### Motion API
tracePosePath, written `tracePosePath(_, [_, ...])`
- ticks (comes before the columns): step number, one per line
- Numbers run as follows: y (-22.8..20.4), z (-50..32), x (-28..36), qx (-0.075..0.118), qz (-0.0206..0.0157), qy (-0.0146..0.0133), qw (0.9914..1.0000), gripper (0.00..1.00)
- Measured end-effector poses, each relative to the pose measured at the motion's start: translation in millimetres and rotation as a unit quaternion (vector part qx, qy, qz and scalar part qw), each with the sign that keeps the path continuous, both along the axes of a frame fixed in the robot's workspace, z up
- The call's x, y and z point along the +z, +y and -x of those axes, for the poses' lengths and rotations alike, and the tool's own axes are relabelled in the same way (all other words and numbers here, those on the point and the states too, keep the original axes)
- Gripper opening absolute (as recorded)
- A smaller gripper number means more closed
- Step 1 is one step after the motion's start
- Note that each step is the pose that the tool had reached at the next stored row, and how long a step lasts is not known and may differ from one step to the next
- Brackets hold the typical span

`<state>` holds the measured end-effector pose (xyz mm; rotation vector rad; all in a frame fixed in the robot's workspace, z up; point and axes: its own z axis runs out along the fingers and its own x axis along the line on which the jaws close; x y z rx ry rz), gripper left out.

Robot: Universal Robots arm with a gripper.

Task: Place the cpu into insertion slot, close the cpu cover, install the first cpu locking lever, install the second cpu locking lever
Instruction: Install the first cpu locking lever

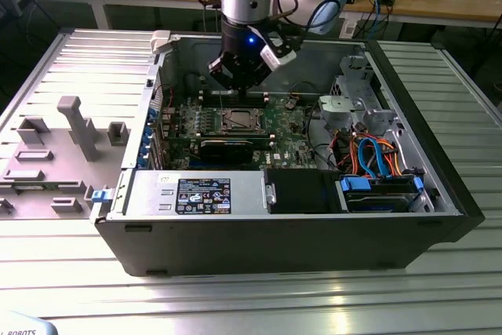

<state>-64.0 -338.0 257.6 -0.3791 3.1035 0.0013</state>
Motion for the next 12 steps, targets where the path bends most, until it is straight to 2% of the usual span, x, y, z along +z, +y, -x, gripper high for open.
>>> tracePosePath(5, [-0.1, 0.1, -1.5, -0.036, 0.0002, -0.0002, 0.99935, 0.11])
tracePosePath(8, [0.0, 0.2, -1.8, -0.062, 0.0001, -0.0002, 0.99807, 0.11])
tracePosePath(12, [-0.1, 5.1, -1.8, -0.066, 0.0, -0.0003, 0.99782, 0.11])
